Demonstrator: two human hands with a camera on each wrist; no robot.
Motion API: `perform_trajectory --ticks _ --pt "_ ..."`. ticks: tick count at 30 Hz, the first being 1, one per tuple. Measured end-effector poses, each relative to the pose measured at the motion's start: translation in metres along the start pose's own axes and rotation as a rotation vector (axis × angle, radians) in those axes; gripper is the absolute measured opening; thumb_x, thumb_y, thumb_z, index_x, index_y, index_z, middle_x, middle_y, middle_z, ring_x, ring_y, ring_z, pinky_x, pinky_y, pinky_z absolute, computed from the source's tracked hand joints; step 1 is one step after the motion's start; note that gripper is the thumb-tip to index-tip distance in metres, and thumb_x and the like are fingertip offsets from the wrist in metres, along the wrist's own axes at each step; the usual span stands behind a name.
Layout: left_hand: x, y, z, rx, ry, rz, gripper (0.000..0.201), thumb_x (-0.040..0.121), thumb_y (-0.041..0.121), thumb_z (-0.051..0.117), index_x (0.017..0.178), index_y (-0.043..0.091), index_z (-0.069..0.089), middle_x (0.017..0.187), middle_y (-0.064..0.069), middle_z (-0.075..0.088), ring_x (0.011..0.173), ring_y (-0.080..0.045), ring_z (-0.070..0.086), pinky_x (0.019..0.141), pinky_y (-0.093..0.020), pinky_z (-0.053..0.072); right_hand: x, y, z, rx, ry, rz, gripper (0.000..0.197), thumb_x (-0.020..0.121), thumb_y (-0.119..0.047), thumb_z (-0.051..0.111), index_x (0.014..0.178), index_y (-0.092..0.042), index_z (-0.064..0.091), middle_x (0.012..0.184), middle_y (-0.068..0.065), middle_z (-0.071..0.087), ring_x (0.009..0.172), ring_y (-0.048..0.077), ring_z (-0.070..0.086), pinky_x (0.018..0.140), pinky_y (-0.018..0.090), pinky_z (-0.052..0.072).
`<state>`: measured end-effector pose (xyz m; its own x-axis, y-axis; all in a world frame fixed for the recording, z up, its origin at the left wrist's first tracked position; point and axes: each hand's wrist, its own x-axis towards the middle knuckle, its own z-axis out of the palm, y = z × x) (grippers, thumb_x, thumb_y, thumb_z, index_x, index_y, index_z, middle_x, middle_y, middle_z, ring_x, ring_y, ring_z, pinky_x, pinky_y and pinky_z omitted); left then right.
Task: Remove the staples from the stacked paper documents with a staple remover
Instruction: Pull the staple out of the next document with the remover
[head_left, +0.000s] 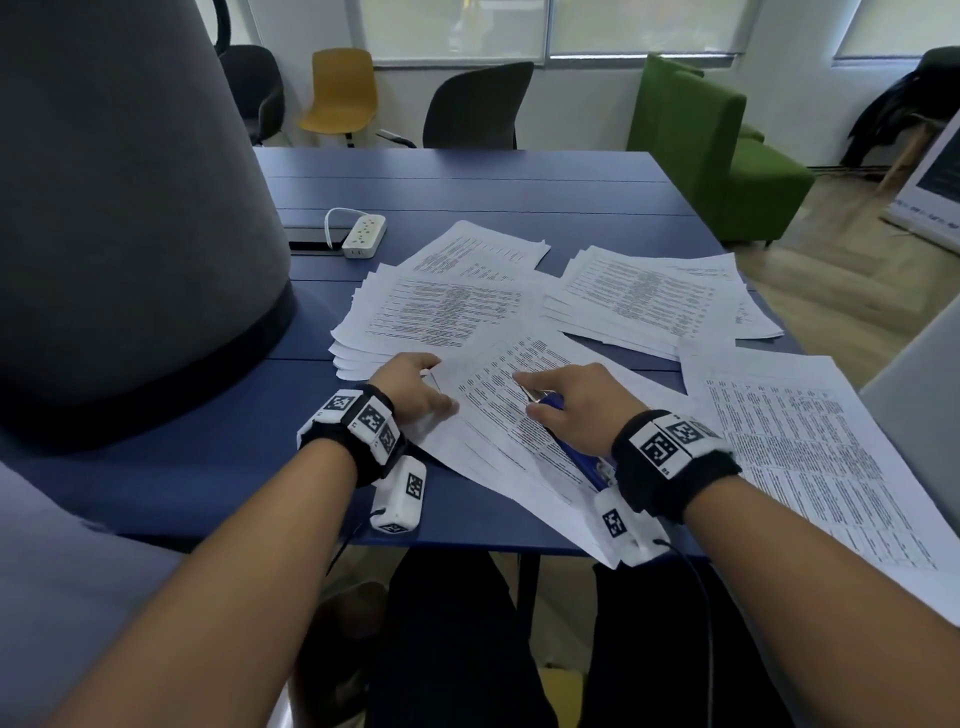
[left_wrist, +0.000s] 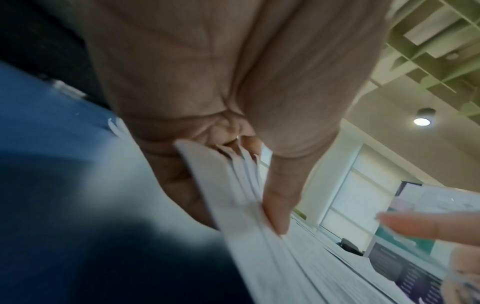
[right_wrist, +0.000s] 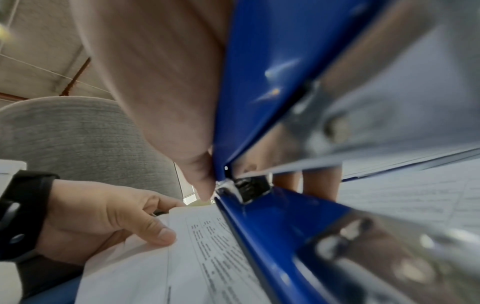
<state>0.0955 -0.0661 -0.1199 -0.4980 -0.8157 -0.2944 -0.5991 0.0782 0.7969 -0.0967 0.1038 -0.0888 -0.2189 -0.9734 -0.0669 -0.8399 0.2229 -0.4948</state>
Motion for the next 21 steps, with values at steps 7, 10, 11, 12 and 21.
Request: perform_trajectory --ticks 7,10,11,12,21 --pt "-0.003 -0.003 0.002 0.188 0.071 -0.031 0.071 0.066 0.044 0.094 0.127 0.017 0.066 0.125 0.004 0.069 0.112 -0.018 0.066 0.098 -0.03 0.05 0.004 -0.002 0.002 -0.02 -0.042 0.042 0.044 0.095 -0.039 0.06 0.139 -0.04 0.056 0.138 -0.004 0.061 0.124 0.015 0.058 0.108 0.032 0.045" --pt "-0.006 0.001 0.003 0.202 0.11 -0.044 0.077 0.07 0.053 0.089 0.131 0.012 0.064 0.129 0.0 0.065 0.119 -0.021 0.061 0.093 -0.027 0.044 0.001 -0.011 -0.003 -0.054 -0.033 0.017 0.045 0.096 -0.038 0.06 0.141 -0.039 0.054 0.137 -0.002 0.062 0.123 0.017 0.058 0.104 0.028 0.045" --pt "-0.007 0.002 0.003 0.19 0.111 -0.055 0.074 0.075 0.049 0.087 0.132 0.01 0.062 0.128 -0.001 0.064 0.12 -0.022 0.06 0.092 -0.026 0.043 -0.001 -0.016 -0.005 -0.06 -0.029 0.001 0.045 0.097 -0.037 0.059 0.141 -0.039 0.054 0.137 -0.001 0.062 0.123 0.018 0.058 0.103 0.027 0.044" --pt "-0.007 0.002 0.004 0.165 0.105 -0.055 0.069 0.079 0.047 0.085 0.131 0.008 0.062 0.124 -0.002 0.065 0.117 -0.023 0.061 0.092 -0.027 0.044 -0.004 -0.021 -0.007 -0.059 -0.028 -0.024 0.045 0.097 -0.036 0.059 0.142 -0.038 0.053 0.137 -0.002 0.062 0.125 0.018 0.056 0.104 0.026 0.043" --pt "-0.051 -0.007 -0.019 0.014 0.071 0.03 0.026 0.099 0.04 0.062 0.118 0.023 0.065 0.11 -0.002 0.07 0.095 -0.026 0.07 0.085 -0.038 0.057 -0.04 -0.075 0.036 0.031 -0.199 -0.274 0.046 0.097 -0.031 0.061 0.142 -0.035 0.055 0.132 -0.007 0.065 0.124 0.012 0.056 0.098 0.014 0.033"
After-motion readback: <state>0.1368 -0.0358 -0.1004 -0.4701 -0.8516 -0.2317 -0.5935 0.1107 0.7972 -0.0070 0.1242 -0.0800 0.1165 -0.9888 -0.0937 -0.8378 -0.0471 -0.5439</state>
